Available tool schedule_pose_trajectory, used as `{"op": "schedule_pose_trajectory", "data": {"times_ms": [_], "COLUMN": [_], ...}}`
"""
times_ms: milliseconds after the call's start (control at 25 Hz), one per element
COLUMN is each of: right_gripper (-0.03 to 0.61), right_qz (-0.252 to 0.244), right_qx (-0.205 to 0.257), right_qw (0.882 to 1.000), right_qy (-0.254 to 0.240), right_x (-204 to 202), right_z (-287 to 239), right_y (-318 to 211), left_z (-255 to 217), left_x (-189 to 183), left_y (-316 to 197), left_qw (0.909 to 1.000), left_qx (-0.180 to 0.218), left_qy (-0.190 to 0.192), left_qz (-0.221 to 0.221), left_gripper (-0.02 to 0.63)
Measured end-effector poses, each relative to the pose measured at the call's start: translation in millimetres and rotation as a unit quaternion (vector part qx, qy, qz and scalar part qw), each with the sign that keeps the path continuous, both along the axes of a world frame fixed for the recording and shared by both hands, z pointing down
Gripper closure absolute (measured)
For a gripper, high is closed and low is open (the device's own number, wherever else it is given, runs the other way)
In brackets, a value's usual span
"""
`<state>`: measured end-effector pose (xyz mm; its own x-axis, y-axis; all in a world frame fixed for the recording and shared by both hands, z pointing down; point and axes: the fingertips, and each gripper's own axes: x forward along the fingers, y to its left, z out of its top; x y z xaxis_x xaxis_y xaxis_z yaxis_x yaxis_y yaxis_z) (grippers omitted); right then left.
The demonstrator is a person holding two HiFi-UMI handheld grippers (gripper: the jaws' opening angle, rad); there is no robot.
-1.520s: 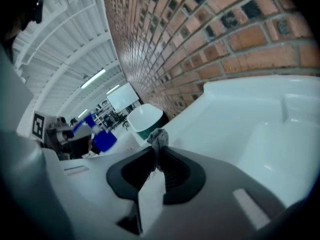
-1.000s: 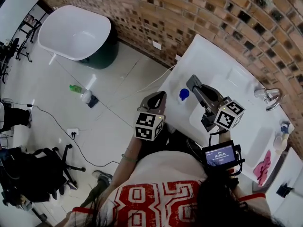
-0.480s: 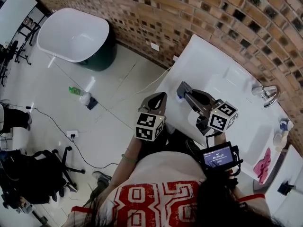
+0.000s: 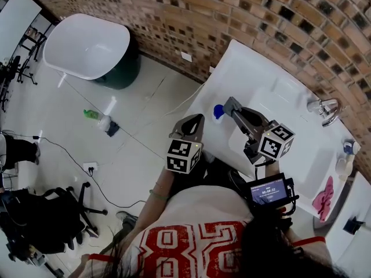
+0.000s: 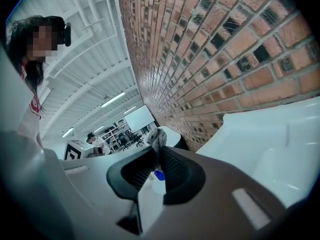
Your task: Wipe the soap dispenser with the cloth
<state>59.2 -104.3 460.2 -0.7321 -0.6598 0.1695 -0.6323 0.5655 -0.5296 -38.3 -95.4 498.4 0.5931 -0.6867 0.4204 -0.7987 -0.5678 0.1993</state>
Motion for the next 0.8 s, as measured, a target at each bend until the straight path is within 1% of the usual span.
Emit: {"op": "schedule_pose_trajectory", "data": {"times_ms": [80, 200, 280, 360, 440, 600, 800], "right_gripper": [0.531, 0.532, 0.531, 0.531, 0.531, 0.531, 0.532], "right_qz": [0.012, 0.05, 0.082, 0.116, 0.137, 0.127, 0.118], "right_qx": [0.005, -0.002, -0.016, -0.03, -0.04, -0.048, -0.041], "right_qw": [1.0, 0.999, 0.995, 0.99, 0.985, 0.983, 0.984], "right_qy": [0.005, 0.021, 0.046, 0.076, 0.101, 0.123, 0.128], "right_x": [3.6, 18.1, 29.3, 39.2, 43.7, 35.2, 29.3], "right_z": [-1.9, 7.4, 21.0, 34.8, 46.6, 62.1, 60.7], "right_y": [-1.5, -5.8, -8.4, -9.1, -6.0, 6.1, 14.6], "left_z": [0.4, 0.9, 1.2, 1.2, 0.9, 1.2, 4.1], "left_x": [0.4, -0.6, -1.9, -2.2, -1.5, -0.4, 3.1], "left_y": [-0.5, -1.3, -1.8, -2.0, -1.8, 1.3, 11.2], "left_qw": [1.0, 1.0, 1.0, 0.9999, 0.9999, 0.9998, 0.9997], "left_qx": [0.0, 0.001, 0.001, 0.002, 0.002, 0.001, -0.004], "left_qy": [0.001, 0.001, 0.0, -0.001, -0.001, -0.002, -0.003], "left_qz": [-0.002, -0.006, -0.01, -0.012, -0.014, -0.02, -0.026], "left_gripper": [0.609, 0.609, 0.609, 0.609, 0.609, 0.609, 0.609]}}
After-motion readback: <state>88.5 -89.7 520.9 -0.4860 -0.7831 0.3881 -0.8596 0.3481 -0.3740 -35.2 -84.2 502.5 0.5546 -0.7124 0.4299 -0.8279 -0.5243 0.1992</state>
